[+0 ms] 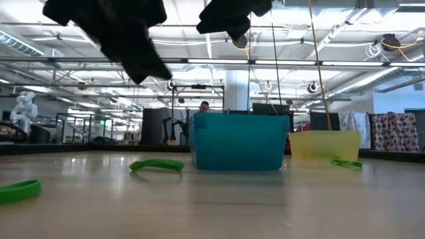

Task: Sort rubber bands into baskets
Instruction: Put the green rubber band into the yellow bin

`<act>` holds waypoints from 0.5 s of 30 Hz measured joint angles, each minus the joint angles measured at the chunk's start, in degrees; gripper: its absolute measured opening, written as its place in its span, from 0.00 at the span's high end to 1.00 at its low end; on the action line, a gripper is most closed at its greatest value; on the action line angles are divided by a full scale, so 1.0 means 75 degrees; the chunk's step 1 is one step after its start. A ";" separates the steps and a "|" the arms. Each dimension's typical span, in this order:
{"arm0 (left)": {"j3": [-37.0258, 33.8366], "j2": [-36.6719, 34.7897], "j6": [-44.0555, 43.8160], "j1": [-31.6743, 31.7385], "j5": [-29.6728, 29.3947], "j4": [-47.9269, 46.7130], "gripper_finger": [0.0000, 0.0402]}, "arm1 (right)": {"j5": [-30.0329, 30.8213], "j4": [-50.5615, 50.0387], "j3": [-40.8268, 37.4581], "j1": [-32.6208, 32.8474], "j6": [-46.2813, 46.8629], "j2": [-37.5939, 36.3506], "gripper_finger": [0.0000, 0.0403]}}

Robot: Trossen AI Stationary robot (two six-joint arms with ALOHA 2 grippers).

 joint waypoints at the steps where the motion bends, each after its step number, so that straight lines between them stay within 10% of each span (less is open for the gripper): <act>1: 0.0003 -0.0015 -0.0002 -0.0005 0.0043 0.0099 0.98 | -0.0003 0.0024 0.0000 -0.0024 -0.0002 0.0002 0.71; 15: -0.0014 0.1888 0.0006 -0.0401 0.0902 0.1437 0.75 | -0.0013 0.0033 0.0000 -0.0086 0.0210 0.0003 0.71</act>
